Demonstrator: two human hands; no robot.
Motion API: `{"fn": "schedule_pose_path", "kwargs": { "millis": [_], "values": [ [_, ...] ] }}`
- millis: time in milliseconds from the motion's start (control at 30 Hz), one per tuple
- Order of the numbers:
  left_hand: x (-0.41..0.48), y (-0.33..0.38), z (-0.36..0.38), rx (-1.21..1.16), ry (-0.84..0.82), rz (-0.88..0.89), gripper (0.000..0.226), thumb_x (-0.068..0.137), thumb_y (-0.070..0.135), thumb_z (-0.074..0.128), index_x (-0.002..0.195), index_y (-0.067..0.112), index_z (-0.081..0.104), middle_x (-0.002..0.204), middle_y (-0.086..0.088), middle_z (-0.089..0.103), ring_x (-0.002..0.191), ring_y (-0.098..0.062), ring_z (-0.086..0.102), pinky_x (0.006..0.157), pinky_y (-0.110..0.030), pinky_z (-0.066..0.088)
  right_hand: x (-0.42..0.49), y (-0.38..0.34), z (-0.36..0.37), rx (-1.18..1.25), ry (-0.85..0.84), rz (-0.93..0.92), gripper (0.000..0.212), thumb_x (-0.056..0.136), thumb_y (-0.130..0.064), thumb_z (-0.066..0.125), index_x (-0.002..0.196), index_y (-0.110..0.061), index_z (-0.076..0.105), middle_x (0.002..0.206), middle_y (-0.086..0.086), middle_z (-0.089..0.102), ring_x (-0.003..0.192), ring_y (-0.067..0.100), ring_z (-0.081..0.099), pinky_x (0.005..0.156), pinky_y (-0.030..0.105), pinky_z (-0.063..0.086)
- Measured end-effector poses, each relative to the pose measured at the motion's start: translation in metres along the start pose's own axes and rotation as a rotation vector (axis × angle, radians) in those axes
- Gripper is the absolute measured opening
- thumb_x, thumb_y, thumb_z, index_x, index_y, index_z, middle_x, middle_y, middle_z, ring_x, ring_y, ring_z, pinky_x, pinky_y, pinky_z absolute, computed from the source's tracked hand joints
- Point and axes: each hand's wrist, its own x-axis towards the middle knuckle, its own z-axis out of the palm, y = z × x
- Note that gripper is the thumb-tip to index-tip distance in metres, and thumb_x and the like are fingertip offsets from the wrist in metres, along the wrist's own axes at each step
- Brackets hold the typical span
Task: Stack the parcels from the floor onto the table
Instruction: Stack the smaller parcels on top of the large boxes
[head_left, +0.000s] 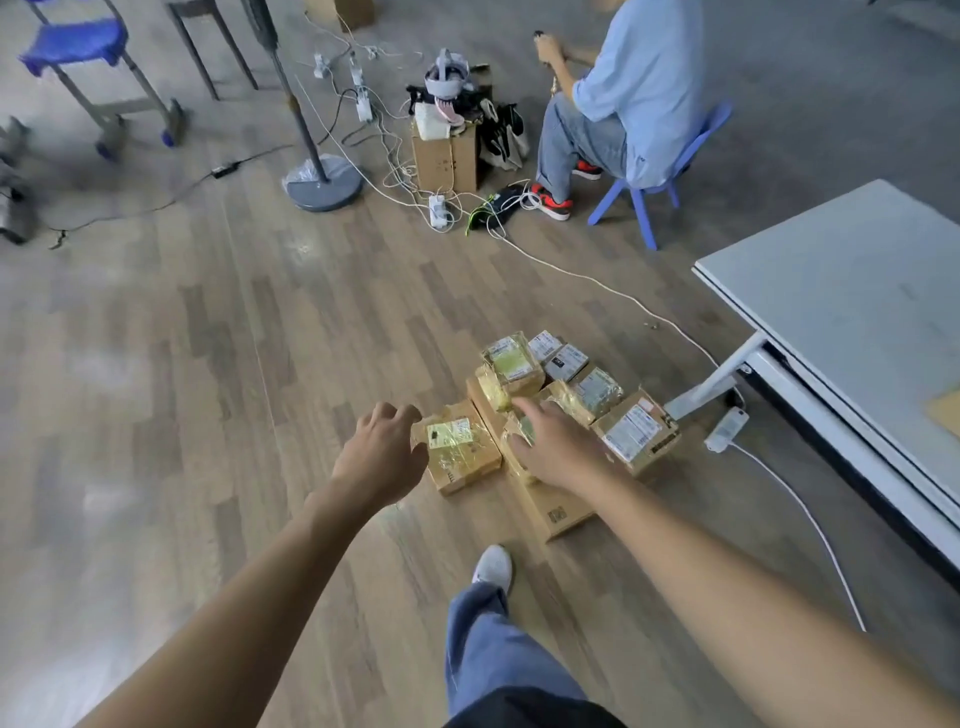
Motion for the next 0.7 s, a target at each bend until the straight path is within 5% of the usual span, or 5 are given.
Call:
{"fn": "schedule_pose_path", "kwargs": {
  "millis": [233,433,700],
  "values": [
    [0.102,-0.022,-0.006,0.085,-0.15,0.013,0.043,0.094,0.032,0.05,0.135,0.02,0.043,0.134,-0.007,0.045,0.128,-0.028,0.04,0.095,-0.041,0.046,0.095,-0.003,0.012,0.192,-0.04,0.113,0.051,0.098,-0.044,0.04,0.146,-0.032,0.027,0.128,0.008,0.049,0.098,0.023,0.056,0.069,0.034,0.046],
    [0.18,-0.025,0.011,0.136,-0.29,0.131,0.043,0.094,0.03,0.051,0.135,0.018,0.045,0.133,-0.009,0.046,0.125,-0.03,0.043,0.1,-0.039,0.041,0.13,0.008,0.03,0.237,-0.043,0.239,0.05,0.1,-0.041,0.041,0.146,-0.025,0.03,0.143,0.01,0.043,0.113,0.027,0.057,0.08,0.037,0.051],
    [0.287,-0.04,0.066,0.167,-0.482,0.325,0.043,0.095,0.031,0.049,0.136,0.022,0.042,0.137,-0.006,0.043,0.125,-0.024,0.043,0.102,-0.036,0.041,0.176,0.025,0.073,0.382,0.01,0.552,0.048,0.099,-0.039,0.042,0.145,-0.03,0.032,0.137,0.005,0.048,0.112,0.021,0.056,0.088,0.038,0.051]
  ]
}}
